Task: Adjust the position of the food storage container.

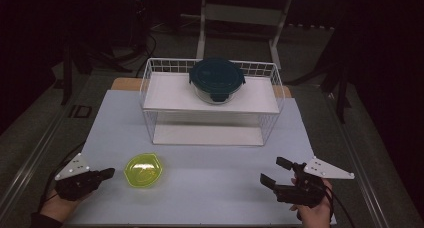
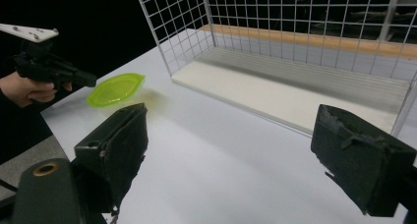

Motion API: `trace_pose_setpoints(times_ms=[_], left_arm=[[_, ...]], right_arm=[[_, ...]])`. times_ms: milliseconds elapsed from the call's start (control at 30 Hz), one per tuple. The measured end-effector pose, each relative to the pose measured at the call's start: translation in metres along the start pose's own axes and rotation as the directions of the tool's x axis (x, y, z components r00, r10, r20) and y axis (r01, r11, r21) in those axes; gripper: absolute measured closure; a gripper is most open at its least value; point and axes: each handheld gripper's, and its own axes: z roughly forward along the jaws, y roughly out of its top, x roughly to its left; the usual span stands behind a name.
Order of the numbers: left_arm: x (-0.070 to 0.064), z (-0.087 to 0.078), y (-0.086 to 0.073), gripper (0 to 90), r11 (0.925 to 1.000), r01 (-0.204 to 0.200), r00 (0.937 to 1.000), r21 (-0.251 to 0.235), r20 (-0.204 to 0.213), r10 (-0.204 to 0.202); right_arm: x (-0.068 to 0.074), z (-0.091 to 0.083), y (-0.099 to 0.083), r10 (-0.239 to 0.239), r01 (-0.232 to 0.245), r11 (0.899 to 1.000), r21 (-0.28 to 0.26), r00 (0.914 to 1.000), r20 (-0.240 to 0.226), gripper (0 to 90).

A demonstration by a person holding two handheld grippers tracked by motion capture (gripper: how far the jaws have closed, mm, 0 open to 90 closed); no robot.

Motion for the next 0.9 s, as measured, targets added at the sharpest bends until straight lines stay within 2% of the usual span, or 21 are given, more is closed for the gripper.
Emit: trace_pose_setpoints(times_ms=[167, 233, 400, 567, 900], left_arm=[[-0.007, 0.013, -0.003, 88.5, 0.9992, -0.014, 0.9992, 0.039, 0.038, 0.012], [-0.008, 0.017, -0.003, 88.6, 0.9990, -0.007, 0.9984, 0.043, 0.056, 0.004], [-0.014, 0.028, 0.001, 88.6, 0.9982, -0.022, 0.9967, 0.056, 0.079, 0.018], [-0.017, 0.038, 0.004, 88.7, 0.9965, -0.035, 0.9955, 0.077, 0.091, 0.028], [-0.019, 0.052, 0.017, 88.6, 0.9971, -0.032, 0.9960, 0.068, 0.086, 0.026]], right_arm=[[-0.002, -0.001, -0.003, 0.009, -0.009, 1.000, -0.003, 1.0000, -0.001, 13.6], [-0.002, -0.001, -0.003, 0.015, -0.015, 1.000, -0.001, 0.9999, -0.002, 13.6], [-0.003, -0.002, -0.003, 0.020, -0.020, 1.000, -0.008, 0.9998, -0.002, 13.6], [-0.006, -0.003, -0.006, 0.032, -0.032, 1.000, 0.001, 0.9995, 0.003, 13.7], [-0.007, -0.003, -0.008, 0.029, -0.029, 1.000, 0.002, 0.9996, 0.005, 13.7]])
